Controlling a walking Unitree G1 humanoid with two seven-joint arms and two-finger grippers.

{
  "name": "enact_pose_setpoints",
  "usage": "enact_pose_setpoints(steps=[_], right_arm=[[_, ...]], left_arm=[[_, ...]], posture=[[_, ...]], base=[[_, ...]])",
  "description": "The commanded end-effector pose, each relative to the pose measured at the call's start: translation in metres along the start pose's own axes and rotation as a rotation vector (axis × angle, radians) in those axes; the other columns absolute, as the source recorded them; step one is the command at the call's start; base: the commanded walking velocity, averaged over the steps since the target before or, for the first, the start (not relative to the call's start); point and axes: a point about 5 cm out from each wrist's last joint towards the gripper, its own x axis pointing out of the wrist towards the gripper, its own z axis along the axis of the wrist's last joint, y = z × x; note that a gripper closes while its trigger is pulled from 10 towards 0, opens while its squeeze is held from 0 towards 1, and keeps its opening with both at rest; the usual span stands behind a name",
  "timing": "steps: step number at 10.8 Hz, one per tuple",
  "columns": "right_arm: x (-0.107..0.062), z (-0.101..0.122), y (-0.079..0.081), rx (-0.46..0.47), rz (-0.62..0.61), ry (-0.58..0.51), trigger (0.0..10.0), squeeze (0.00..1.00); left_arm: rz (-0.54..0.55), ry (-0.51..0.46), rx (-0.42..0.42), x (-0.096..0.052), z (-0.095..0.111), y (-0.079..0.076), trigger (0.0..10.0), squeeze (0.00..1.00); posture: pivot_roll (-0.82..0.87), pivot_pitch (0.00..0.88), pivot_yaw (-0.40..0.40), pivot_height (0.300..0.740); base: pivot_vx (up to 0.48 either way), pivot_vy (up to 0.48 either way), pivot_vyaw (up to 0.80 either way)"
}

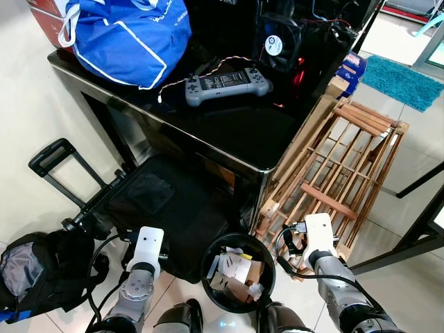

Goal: Picking trash to rubbish bin

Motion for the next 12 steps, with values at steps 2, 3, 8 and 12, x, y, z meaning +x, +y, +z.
enact_pose_setpoints(steps=[2, 3, 8, 12], right_arm=[[-0.0020, -0.0050, -0.0015, 0.015, -0.015, 0.017, 10.0, 0.00], [-0.0019, -0.0049, -0.0017, 0.016, -0.015, 0.017, 10.0, 0.00], [-0.0020, -0.0057, -0.0013, 0.015, -0.009, 0.024, 10.0, 0.00], [-0.0023, -0.0066, -0.0009, 0.013, -0.006, 0.029, 10.0, 0.00]], left_arm=[[0.012, 0.011, -0.020, -0.0025, -0.0046, -0.0002, 10.0, 0.00], [0.013, 0.010, -0.022, -0.0024, -0.0044, -0.0005, 10.0, 0.00], [0.012, 0.008, -0.037, -0.0034, -0.0049, -0.0035, 10.0, 0.00], [0.008, 0.002, -0.040, -0.0037, -0.0043, -0.0054, 10.0, 0.00]], posture=[[0.00, 0.202, 0.045, 0.740], [0.00, 0.206, 0.043, 0.740], [0.00, 0.221, 0.037, 0.740], [0.00, 0.218, 0.039, 0.740]], base=[[0.000, 0.000, 0.00], [0.000, 0.000, 0.00], [0.000, 0.000, 0.00], [-0.063, 0.000, 0.00]])
